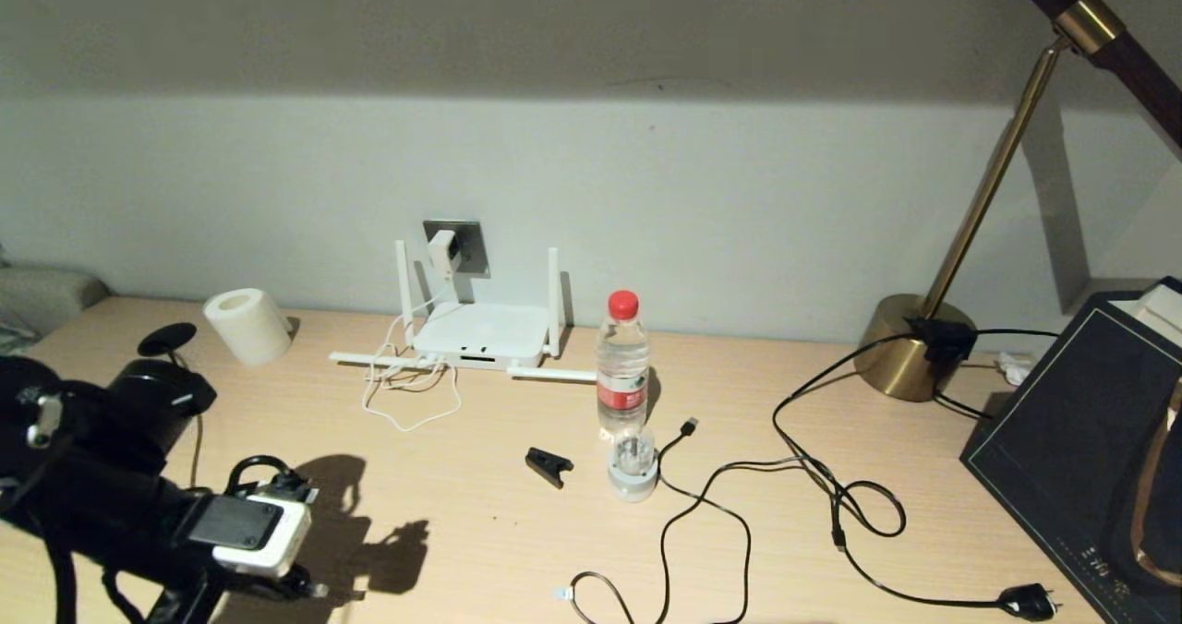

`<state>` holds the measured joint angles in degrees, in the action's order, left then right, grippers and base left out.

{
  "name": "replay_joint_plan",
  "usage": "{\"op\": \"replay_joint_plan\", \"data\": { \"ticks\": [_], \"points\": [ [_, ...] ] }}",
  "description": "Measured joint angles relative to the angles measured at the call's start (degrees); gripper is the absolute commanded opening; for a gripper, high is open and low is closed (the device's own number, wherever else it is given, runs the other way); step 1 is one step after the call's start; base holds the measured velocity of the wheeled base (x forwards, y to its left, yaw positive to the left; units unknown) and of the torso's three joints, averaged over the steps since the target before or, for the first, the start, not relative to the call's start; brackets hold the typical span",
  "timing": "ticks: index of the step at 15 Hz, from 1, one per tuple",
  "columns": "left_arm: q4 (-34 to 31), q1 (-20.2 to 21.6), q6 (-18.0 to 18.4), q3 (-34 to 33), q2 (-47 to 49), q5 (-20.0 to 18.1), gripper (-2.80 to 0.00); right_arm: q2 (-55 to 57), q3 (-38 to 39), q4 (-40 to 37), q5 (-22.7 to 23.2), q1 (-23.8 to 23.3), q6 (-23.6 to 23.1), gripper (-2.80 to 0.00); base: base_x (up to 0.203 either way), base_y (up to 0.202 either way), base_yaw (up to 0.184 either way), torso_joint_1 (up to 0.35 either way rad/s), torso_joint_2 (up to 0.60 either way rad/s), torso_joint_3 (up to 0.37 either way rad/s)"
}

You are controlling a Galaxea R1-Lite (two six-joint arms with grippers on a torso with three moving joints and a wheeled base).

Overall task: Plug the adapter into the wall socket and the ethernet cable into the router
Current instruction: Pick up cable, then align cable and router interface

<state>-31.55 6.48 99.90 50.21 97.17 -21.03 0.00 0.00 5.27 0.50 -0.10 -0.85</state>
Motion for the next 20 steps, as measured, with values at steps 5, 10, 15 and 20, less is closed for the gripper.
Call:
{"op": "replay_joint_plan", "data": {
  "ticks": [5, 10, 15, 20],
  "points": [
    [3.9, -10.3, -8.7, 3.9, -2.3, -1.7, -2.8, 0.0, 0.0, 0.0, 0.0, 0.0, 0.0, -2.8, 0.0, 0.0, 0.0, 0.0, 0.0, 0.0],
    [7.1, -22.8, -24.8, 14.6, -3.0, -0.5, -2.8, 0.0, 0.0, -0.1, -0.2, 0.0, -0.5, -2.8, 0.0, 0.0, 0.0, 0.0, 0.0, 0.0],
    [14.3, -24.3, -27.2, 19.4, -2.5, 0.1, -2.8, 3.6, -9.3, -3.6, 3.8, 0.0, 1.6, -2.8, 0.0, 0.0, 0.0, 0.0, 0.0, 0.0],
    [14.5, -27.4, -28.0, 24.3, -2.9, 0.2, -2.8, 31.0, -27.3, -9.6, 24.6, 0.2, 11.0, 0.0, 0.0, 0.0, 0.0, 0.0, 0.0, 0.0]
  ]
}}
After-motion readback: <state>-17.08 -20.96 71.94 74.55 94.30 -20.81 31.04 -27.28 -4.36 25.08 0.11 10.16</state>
